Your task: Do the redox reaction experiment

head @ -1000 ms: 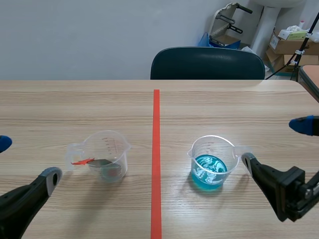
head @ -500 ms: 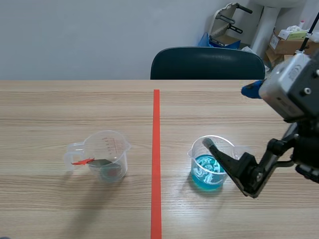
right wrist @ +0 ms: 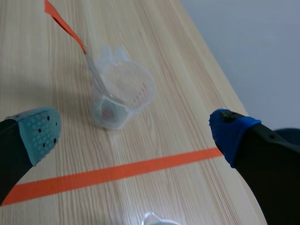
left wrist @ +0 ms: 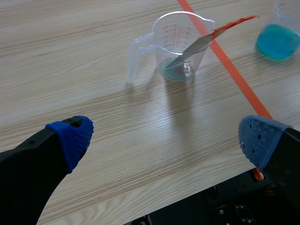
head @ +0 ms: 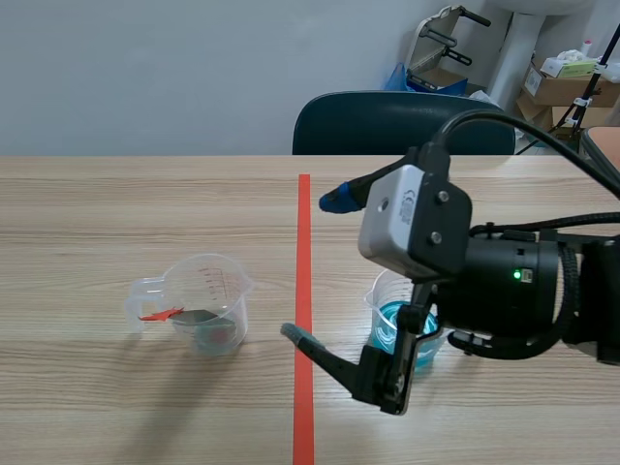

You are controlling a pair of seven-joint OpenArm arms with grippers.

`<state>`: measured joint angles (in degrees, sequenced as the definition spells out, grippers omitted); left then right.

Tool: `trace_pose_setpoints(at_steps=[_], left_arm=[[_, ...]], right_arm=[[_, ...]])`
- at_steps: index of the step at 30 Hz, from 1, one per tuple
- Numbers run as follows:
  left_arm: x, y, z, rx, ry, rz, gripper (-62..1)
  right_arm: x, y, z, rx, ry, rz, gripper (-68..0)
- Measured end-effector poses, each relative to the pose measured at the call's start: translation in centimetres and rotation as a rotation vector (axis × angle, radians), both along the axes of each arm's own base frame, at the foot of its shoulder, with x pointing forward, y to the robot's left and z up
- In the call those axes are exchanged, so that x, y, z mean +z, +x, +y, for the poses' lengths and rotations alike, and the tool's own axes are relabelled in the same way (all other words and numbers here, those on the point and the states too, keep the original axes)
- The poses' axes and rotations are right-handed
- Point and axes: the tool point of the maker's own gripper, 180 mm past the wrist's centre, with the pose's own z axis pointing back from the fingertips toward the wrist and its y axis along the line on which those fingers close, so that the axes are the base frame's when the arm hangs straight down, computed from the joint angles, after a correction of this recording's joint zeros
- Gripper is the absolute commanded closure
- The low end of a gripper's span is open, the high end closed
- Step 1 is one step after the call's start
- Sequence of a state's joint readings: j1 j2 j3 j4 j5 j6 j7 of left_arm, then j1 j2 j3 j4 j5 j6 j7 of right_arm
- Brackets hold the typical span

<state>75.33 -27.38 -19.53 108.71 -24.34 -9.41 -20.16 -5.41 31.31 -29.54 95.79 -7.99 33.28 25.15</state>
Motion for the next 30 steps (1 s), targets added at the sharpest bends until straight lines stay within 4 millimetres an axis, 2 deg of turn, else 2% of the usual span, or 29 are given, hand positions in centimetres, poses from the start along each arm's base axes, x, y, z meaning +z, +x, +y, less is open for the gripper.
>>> trace_pose_setpoints(at_steps=[9, 17, 21, 24, 26, 30], left_arm=[[-0.1, -0.3, 0.4, 0.051, -0.009, 0.000, -62.3], [-0.1, -0.4, 0.4, 0.061, -0.010, 0.002, -62.3], [-0.1, -0.4, 0.4, 0.061, -0.009, 0.005, -62.3], [-0.7, -0.7, 0.5, 0.061, 0.001, 0.039, -62.3], [-0.9, -0.8, 0.5, 0.061, 0.003, 0.046, -62.3], [-0.8, -0.8, 0.5, 0.061, 0.003, 0.046, -62.3]], right_arm=[[-0.4, -0.4, 3.9, 0.151, 0.012, -0.011, -67.9], [-0.4, -0.6, 8.1, 0.230, 0.052, 0.001, -67.9], [-0.7, -0.3, 9.7, 0.243, 0.032, -0.012, -67.9], [-0.4, 0.1, 10.1, 0.234, 0.043, -0.023, -67.9], [-0.2, 0.4, 10.0, 0.221, 0.047, -0.034, -63.8], [-0.2, 0.6, 9.9, 0.212, 0.046, -0.040, -50.6]])
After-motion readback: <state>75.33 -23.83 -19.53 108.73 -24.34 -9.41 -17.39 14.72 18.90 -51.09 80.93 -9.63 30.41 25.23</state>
